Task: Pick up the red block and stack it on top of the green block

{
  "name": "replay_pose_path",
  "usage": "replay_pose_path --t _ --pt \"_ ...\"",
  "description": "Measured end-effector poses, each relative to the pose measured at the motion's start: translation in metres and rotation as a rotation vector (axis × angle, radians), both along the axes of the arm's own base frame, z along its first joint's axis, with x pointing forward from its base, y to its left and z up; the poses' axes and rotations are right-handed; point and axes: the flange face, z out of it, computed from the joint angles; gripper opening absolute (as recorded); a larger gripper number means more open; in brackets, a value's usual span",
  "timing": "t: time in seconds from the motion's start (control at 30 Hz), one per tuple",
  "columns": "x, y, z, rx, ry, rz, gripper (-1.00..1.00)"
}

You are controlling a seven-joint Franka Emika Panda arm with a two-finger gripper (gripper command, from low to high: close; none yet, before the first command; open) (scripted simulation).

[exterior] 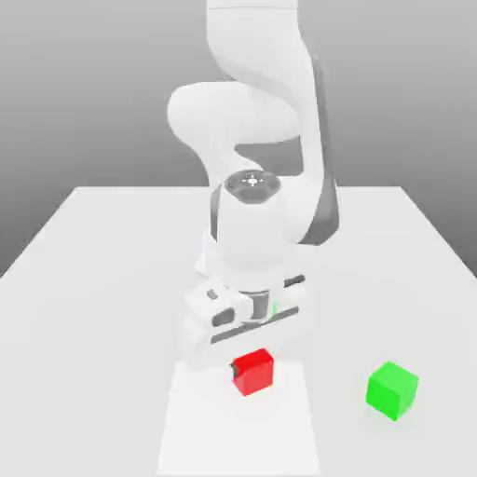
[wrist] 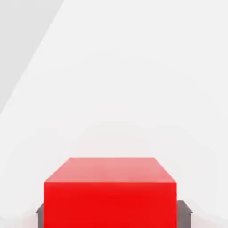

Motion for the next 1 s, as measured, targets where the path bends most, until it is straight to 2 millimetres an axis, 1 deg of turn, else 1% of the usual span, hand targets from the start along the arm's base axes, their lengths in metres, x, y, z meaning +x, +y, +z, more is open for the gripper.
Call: replay_pose_path --t 0.03,0.1,0.3,0.33,0.4,0.53,0.63,0.7,0.73,0.77,0.87,0.9,1.0 --pt "0.000 0.000 -0.003 0.000 0.000 0.000 -1.00" --pt "0.001 0.000 0.006 0.000 -0.001 0.001 -1.00" --pt "0.001 0.000 0.054 0.000 -0.001 0.000 -1.00" --pt "0.002 0.006 0.060 0.000 0.000 0.022 -1.00" --pt "0.011 0.032 0.069 -0.003 0.000 0.119 -1.00" --pt "0.026 0.105 0.082 -0.005 -0.001 0.369 -1.00" --pt "0.028 0.163 0.092 -0.003 -0.001 0.552 -1.00" --pt "0.024 0.201 0.096 -0.001 0.000 0.667 -1.00" --pt "0.021 0.213 0.091 0.000 0.000 0.701 -1.00" --pt "0.026 0.208 0.082 0.001 0.001 0.688 -1.00" --pt "0.029 0.206 0.048 0.001 0.001 0.684 -1.00" --pt "0.029 0.205 0.040 0.001 0.001 0.683 1.00" --pt "0.029 0.205 0.040 0.001 0.001 0.683 1.00"
